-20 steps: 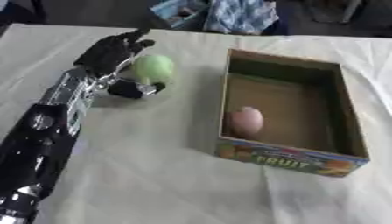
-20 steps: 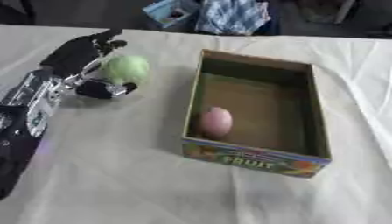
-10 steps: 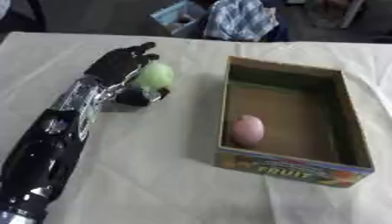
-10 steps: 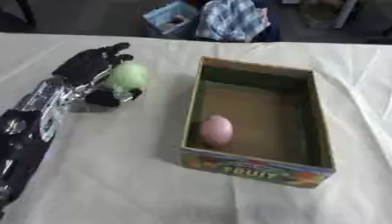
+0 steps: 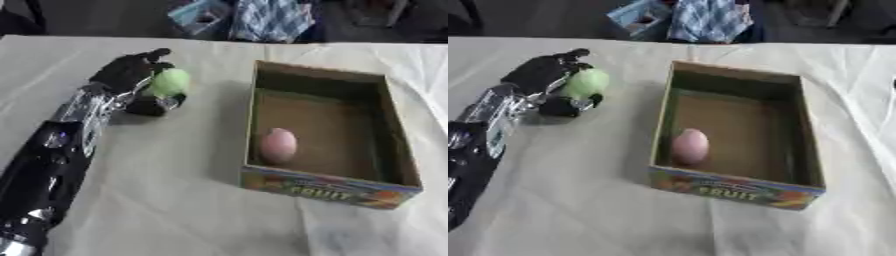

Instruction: Pick up objects on the table and place them in the box.

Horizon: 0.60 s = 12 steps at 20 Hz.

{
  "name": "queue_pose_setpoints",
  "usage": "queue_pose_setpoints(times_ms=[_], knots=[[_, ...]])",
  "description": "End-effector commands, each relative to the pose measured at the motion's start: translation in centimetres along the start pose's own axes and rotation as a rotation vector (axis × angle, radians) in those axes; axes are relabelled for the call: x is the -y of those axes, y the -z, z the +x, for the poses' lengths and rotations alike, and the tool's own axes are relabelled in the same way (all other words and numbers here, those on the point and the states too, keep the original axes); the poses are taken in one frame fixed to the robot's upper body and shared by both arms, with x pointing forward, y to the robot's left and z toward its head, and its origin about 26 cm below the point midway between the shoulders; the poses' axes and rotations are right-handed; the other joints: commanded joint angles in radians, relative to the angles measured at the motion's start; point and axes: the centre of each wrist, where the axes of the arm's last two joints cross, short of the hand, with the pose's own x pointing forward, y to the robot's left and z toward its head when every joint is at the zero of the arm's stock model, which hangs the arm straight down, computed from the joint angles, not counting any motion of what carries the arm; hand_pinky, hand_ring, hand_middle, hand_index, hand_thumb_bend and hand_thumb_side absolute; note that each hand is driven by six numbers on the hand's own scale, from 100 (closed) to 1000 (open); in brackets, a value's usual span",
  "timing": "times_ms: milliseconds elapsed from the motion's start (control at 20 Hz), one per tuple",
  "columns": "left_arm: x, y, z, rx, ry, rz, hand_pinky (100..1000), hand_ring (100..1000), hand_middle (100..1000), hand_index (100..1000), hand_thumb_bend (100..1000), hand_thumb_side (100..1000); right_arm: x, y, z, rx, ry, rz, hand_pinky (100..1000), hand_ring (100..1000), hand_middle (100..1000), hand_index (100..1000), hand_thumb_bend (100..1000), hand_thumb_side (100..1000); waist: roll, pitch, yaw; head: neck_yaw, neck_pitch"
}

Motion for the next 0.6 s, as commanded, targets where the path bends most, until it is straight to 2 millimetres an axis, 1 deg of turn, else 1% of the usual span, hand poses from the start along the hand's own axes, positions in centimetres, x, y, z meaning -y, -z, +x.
queue_pose_setpoints(times_ms=[50,150,200,300,450,500,550,600], knots=[[-1.8,-0.2,-1.5,-0.03,0.037,0.031,785,906,1000,831,261,857,0.0,0.8,0.4,0.023,-0.011,0.027,894,811,562,928,475,1000,-0.001,-0.018,-0.003,-0.001,0.001],[-1.8,-0.2,-1.6,-0.038,0.047,0.038,772,894,1000,801,223,792,0.0,0.8,0.4,0.024,-0.01,0.028,894,811,562,928,480,1000,0.0,-0.017,-0.005,0.002,0.0],[-1.8,-0.3,-1.7,-0.046,0.054,0.041,760,884,1000,767,202,745,0.0,0.8,0.4,0.025,-0.008,0.028,894,811,563,928,476,1000,0.0,-0.017,-0.007,0.004,-0.001],[-1.5,-0.3,-1.8,-0.067,0.062,0.052,730,861,1000,688,100,618,-0.1,0.9,0.4,0.027,-0.004,0.028,895,811,563,928,476,1000,0.0,-0.016,-0.012,0.011,-0.004],[-1.1,-0.3,-1.9,-0.083,0.065,0.073,712,843,1000,608,100,554,-0.1,0.9,0.4,0.029,-0.002,0.028,895,811,563,928,477,1000,0.0,-0.015,-0.018,0.016,-0.007],[-1.0,-0.3,-1.9,-0.086,0.064,0.077,704,835,1000,574,100,512,-0.1,1.0,0.4,0.03,-0.002,0.029,895,811,563,928,477,1000,0.0,-0.014,-0.02,0.016,-0.008],[-0.8,-0.3,-1.9,-0.09,0.062,0.081,699,830,1000,553,100,489,-0.1,1.0,0.4,0.031,-0.001,0.028,895,811,563,928,477,1000,0.001,-0.014,-0.021,0.017,-0.009],[-0.7,-0.3,-1.9,-0.093,0.06,0.085,690,823,1000,525,100,443,0.0,0.9,0.4,0.031,-0.001,0.028,895,811,563,928,477,1000,0.001,-0.014,-0.021,0.017,-0.009]])
